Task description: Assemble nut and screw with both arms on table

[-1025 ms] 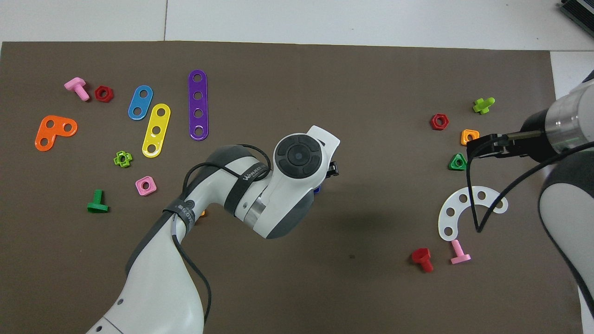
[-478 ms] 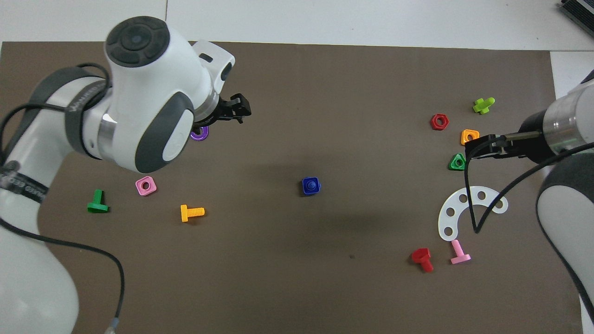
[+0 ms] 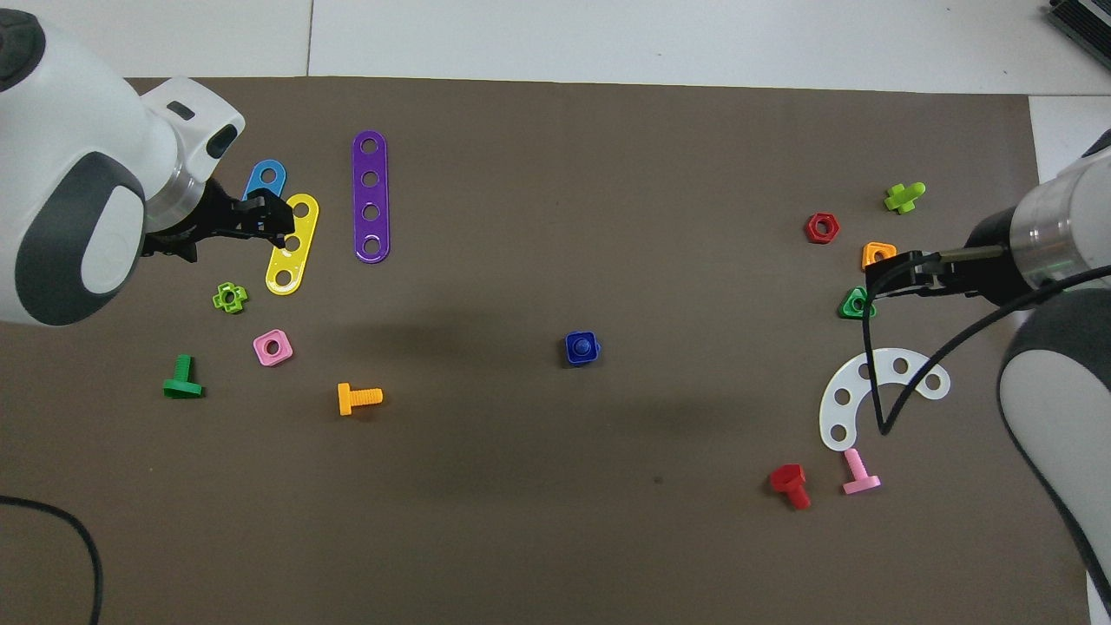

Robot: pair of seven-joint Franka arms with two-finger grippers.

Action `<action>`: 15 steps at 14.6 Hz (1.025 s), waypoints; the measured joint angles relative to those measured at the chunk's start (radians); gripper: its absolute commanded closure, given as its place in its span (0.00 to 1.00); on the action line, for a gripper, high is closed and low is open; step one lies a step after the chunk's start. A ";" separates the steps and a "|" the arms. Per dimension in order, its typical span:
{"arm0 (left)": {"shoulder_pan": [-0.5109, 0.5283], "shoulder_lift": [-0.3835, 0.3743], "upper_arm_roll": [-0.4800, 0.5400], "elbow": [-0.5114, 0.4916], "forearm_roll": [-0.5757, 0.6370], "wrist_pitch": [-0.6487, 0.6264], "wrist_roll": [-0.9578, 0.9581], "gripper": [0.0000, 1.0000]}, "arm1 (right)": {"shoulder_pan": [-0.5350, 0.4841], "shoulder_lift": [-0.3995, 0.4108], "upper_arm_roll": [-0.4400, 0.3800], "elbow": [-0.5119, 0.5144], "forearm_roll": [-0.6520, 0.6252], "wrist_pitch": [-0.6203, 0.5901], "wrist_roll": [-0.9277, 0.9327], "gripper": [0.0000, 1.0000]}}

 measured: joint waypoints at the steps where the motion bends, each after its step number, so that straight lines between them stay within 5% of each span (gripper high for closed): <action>1: 0.007 -0.028 0.000 -0.029 0.000 0.000 0.012 0.00 | 0.000 0.000 0.000 0.000 0.000 0.000 0.002 0.00; 7: 0.016 -0.177 0.002 -0.076 0.001 -0.009 0.094 0.00 | 0.000 0.000 0.000 -0.002 0.000 0.002 0.026 0.00; 15: 0.074 -0.194 0.006 -0.066 -0.065 -0.018 0.100 0.00 | 0.000 0.000 0.000 -0.006 0.000 0.003 0.035 0.03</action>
